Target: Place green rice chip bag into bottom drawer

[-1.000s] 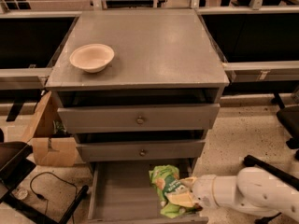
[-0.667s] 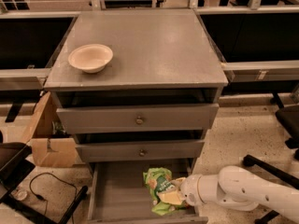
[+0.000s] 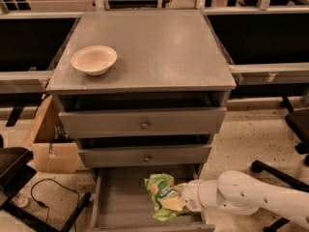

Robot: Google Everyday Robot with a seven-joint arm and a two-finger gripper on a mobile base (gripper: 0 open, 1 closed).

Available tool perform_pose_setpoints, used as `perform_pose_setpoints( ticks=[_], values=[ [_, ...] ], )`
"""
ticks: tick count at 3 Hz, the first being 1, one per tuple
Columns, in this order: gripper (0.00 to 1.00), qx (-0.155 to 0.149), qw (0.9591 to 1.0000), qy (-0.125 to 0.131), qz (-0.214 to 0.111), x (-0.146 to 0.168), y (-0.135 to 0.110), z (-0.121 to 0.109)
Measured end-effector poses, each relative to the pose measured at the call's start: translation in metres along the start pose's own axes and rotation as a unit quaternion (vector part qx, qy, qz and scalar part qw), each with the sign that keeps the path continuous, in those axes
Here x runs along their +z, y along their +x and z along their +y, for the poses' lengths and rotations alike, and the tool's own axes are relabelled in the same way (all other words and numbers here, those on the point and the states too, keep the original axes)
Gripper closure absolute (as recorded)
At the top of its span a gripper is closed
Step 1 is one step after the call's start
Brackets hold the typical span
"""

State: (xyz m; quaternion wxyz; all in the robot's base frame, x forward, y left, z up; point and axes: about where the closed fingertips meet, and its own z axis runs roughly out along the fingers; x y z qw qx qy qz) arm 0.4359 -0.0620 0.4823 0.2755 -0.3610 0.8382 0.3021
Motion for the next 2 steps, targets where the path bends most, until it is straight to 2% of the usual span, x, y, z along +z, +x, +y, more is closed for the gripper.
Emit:
perform_pose_setpoints(
  ticks=[1,2],
  values=[
    [1.0,0.014,0.9999,0.008,0.004,0.045,0.0,-0.022],
    [1.0,0.046,0.9989,0.009,0.002,0.116,0.006,-0.052]
  ],
)
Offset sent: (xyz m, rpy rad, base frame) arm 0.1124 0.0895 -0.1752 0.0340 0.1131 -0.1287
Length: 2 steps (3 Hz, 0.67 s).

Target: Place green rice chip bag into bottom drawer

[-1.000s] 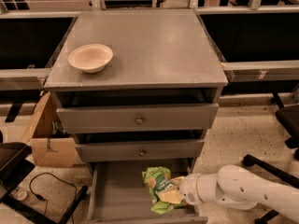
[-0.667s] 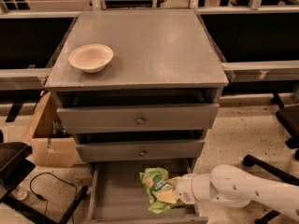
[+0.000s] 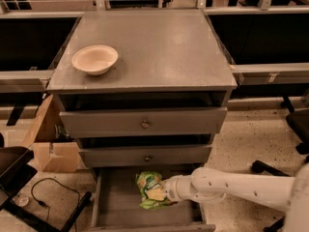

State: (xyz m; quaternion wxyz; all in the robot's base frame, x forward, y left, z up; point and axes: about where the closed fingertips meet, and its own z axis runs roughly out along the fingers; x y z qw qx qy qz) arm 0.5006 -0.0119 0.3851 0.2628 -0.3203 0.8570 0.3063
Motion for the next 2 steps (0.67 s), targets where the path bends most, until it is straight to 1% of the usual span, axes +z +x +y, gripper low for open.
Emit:
perform_pose_setpoints(
  ticks=[1,2],
  values=[
    [1.0,0.012,0.9998,-0.012,-0.01,0.06,-0.001,-0.018],
    [1.0,0.024,0.9992,-0.016,-0.028,0.094,0.004,-0.028]
  ],
)
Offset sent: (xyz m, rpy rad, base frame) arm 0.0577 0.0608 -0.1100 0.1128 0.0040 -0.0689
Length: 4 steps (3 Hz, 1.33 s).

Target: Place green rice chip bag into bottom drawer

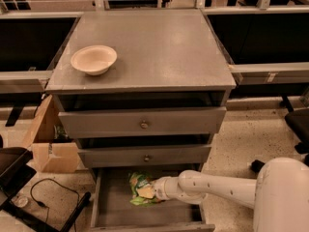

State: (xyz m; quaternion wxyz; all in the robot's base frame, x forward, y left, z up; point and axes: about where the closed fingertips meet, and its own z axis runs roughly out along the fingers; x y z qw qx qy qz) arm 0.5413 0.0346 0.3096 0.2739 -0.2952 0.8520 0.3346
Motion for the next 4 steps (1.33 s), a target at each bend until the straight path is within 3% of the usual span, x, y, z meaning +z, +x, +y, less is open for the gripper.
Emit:
perform_pose_setpoints(
  ticks=[1,4],
  values=[
    [0.81,0.004,1.0,-0.001,0.0,0.0033,0.0032,-0.0011],
    [0.11,0.004,1.0,-0.001,0.0,0.0034,0.0033,-0.001]
  ],
)
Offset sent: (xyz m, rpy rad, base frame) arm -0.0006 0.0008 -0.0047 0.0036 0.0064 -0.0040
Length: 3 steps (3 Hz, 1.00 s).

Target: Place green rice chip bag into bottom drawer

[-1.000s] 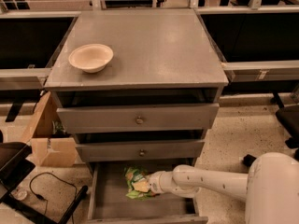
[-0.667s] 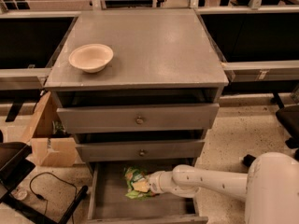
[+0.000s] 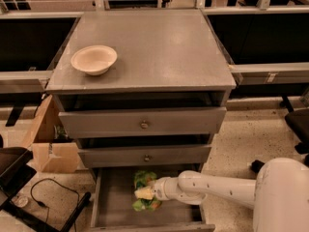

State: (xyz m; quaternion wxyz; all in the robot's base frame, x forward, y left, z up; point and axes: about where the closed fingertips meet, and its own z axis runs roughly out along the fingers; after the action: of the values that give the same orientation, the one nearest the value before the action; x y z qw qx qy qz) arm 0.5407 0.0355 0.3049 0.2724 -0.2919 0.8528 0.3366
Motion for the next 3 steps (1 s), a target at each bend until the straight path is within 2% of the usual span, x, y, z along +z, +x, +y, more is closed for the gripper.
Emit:
perform_pose_setpoints(
  ticks=[1,2,3],
  values=[
    [0.0,0.0,1.0,0.0,0.0,0.0,0.0,0.0],
    [0.0,-0.008,1.0,-0.004,0.001,0.001,-0.001,0.004],
    [0.0,-0.046,0.9986,-0.009,0.025,-0.014,-0.01,0.027]
  ],
)
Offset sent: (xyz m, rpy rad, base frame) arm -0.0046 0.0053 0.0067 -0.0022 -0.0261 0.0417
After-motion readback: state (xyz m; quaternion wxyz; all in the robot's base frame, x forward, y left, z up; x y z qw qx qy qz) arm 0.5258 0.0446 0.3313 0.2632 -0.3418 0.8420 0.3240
